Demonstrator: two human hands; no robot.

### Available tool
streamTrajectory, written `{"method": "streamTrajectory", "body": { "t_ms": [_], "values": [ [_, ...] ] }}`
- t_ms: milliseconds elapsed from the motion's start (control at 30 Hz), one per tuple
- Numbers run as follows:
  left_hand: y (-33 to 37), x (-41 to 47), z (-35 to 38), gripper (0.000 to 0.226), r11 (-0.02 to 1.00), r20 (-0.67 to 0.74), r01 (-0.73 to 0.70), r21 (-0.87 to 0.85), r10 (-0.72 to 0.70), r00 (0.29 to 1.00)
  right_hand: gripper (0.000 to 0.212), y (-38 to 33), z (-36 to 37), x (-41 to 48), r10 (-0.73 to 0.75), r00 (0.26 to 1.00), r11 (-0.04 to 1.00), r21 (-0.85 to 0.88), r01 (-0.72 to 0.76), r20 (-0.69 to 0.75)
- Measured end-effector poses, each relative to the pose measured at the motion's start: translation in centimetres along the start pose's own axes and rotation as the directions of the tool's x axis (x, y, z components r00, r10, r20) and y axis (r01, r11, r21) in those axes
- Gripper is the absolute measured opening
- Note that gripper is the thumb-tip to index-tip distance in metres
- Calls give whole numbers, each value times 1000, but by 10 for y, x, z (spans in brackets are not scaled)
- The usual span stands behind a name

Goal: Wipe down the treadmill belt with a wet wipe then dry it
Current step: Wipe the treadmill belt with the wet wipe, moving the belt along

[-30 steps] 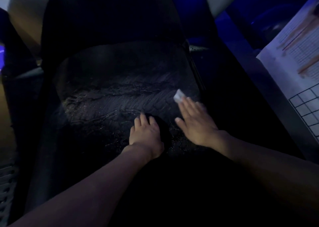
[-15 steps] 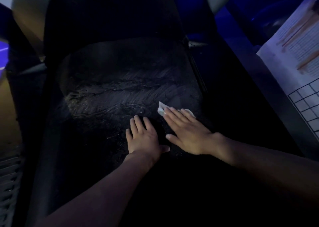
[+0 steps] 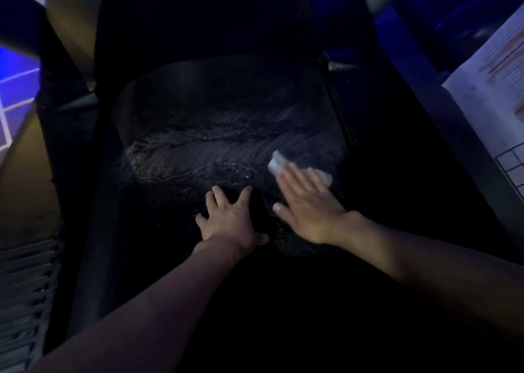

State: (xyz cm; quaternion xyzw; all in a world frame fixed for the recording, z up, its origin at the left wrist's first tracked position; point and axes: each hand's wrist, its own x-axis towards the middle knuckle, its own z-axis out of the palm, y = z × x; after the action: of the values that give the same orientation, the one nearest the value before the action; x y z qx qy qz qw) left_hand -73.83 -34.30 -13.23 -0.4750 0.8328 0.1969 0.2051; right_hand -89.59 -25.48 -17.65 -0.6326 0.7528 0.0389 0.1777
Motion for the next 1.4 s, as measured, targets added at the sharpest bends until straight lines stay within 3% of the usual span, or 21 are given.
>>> {"method": "streamTrajectory", "body": {
  "t_ms": [67,100,200,333,367,467,633,733,767,900,1000,1033,1167,1200,1300,1333,1400],
  "values": [
    [-10,2,-6,107,1000,-68,7,-20,-8,998,75,-4,0,-6,-138,990,990,-26,138,30],
    [-16,3,-8,108,1000,-95,11,-22,-14,995,71,1,-3,-3,-123,992,992,-14,124,34],
    [-26,5,-5,111,998,-87,61,-16,-62,994,68,-3,-8,9,113,994,992,58,-113,13],
    [-28,3,-3,109,985,-14,164,-52,-164,986,69,-27,2,4,-112,993,994,8,112,28],
    [-32,3,-5,108,987,-19,151,-54,-152,988,68,-21,-1,7,-101,995,995,11,100,23],
    [-45,5,-12,109,988,-54,143,-51,-146,988,67,-21,-6,21,121,993,987,103,-119,-11],
    [-52,8,-13,122,980,-68,197,-23,-198,978,68,-38,-1,20,-174,985,985,21,173,21],
    [-55,8,-11,122,959,24,266,-96,-265,964,69,-31,-8,36,59,998,991,118,-56,-24],
    [-57,9,-11,122,957,31,268,-110,-266,963,72,-37,-6,38,63,997,990,126,-59,-32],
    [-69,10,-18,118,965,-35,251,-79,-254,967,73,-44,-4,40,-154,988,987,50,154,-10],
    [-80,10,-23,115,965,-86,254,-62,-258,962,70,-36,-12,55,52,998,994,97,-48,-40],
    [-82,10,-23,118,964,-100,260,-52,-264,959,71,-45,-11,56,48,998,995,91,-44,-46],
    [-79,7,-16,124,946,-74,319,-62,-323,943,70,-66,-5,47,-306,952,952,-9,306,23],
    [-79,7,-16,124,936,-49,344,-77,-348,936,68,-57,-8,55,-296,955,955,-20,296,13],
    [-85,6,-15,127,916,-20,368,-158,-376,926,68,-53,-13,71,-23,999,999,41,25,-44],
    [-87,5,-14,129,919,-36,359,-163,-369,929,69,-60,-10,71,-51,998,997,49,53,-43],
    [-92,2,-14,131,928,-63,338,-157,-351,934,71,-73,-4,65,-246,969,969,13,246,-5]
  ]
}}
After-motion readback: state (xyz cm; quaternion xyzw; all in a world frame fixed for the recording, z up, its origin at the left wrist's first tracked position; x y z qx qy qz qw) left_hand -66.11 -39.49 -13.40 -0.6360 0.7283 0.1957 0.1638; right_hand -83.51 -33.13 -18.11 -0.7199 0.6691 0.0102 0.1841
